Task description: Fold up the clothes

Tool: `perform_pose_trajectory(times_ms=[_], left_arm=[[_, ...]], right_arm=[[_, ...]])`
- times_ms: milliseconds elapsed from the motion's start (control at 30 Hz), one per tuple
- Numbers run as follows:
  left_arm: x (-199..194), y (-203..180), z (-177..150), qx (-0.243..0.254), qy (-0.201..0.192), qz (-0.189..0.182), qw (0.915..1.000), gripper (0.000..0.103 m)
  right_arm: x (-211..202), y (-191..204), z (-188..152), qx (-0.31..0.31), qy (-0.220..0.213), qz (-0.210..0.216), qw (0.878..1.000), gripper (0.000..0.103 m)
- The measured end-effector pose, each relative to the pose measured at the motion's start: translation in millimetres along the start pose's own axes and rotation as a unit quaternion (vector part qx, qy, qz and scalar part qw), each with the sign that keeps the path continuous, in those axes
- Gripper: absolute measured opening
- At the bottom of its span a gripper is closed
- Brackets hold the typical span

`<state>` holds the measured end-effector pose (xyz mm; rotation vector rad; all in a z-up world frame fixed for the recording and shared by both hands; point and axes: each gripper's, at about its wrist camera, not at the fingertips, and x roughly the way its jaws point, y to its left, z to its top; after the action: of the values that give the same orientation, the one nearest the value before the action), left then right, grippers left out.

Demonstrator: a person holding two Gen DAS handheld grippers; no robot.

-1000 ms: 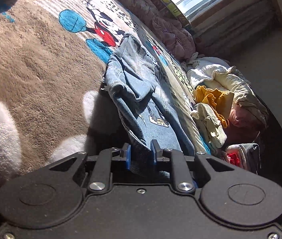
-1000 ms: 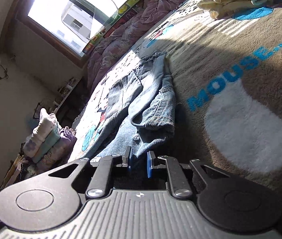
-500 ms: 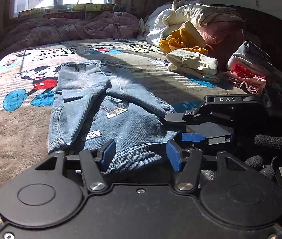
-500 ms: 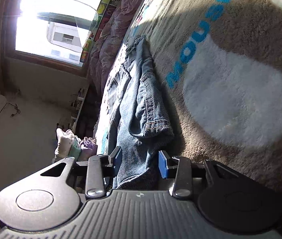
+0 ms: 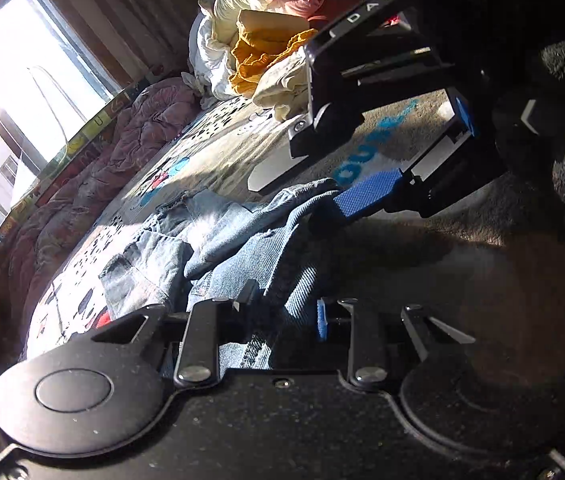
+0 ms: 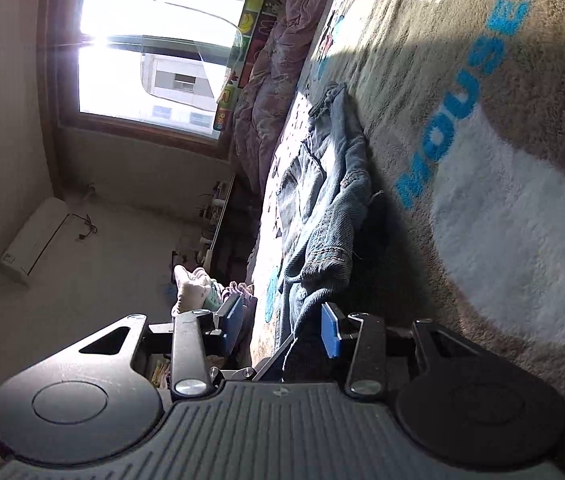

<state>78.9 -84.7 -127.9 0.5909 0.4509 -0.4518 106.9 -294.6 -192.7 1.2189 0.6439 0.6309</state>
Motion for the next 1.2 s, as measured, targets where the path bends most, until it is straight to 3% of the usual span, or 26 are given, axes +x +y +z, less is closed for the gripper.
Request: perform_pose_trajectory(times_ms=[67,133,200,267,400,500,633,867,933,1067,1200], left_arm=[[-8.7,44.5,9.3,-0.100,-0.015,-0.035,0.9943,0.023],[-14.0,94.4,17.3,-0.206,-0.033,-0.077,0.9750,0.021],[-14.5,129.3,17.7,-0.273,-0.043,-0.105,0.9552,0.020],[-19.8,147.8,18.6,-0.318,-0.050,-0.118,0.9393,0.019],[-26.3,158.1,19.1,-0.353,-0.048,-0.128,0.9257,0.018],[-34.9,151.7,21.2,-0.350,-0.047,-0.129,0.9266,0.018],[-33.4,144.1,20.0,-0.332,-0.045,-0.134,0.9326,0.018],[-37.8,132.3,14.5,-0.290,-0.041,-0.150,0.9443,0.017],[-38.6,121.4,15.2,-0.255,-0.035,-0.159,0.9532,0.017],[-34.5,92.4,13.9,-0.189,-0.015,-0.175,0.9661,0.017],[-22.4,55.7,3.7,-0.137,0.010,-0.187,0.9727,0.017]], right_arm=[[-6.9,5.4,3.7,-0.008,-0.008,0.016,1.000,0.043],[-15.2,10.8,6.3,-0.023,-0.017,0.033,0.999,0.043],[-17.5,15.4,8.0,-0.041,-0.024,0.034,0.998,0.043],[-9.8,20.6,6.7,-0.079,-0.023,0.002,0.997,0.043],[6.5,32.8,4.2,-0.157,-0.025,-0.050,0.986,0.042],[23.3,43.3,-1.3,-0.210,-0.021,-0.054,0.976,0.042],[48.9,41.1,-2.9,-0.212,-0.003,-0.062,0.975,0.038],[71.7,0.0,22.3,-0.055,-0.023,-0.037,0.998,0.036],[78.6,-10.9,26.9,-0.024,-0.014,-0.032,0.999,0.036],[71.9,-21.2,32.7,0.006,-0.021,-0.034,0.999,0.034],[38.6,-20.7,42.2,-0.009,-0.060,-0.087,0.994,0.030]])
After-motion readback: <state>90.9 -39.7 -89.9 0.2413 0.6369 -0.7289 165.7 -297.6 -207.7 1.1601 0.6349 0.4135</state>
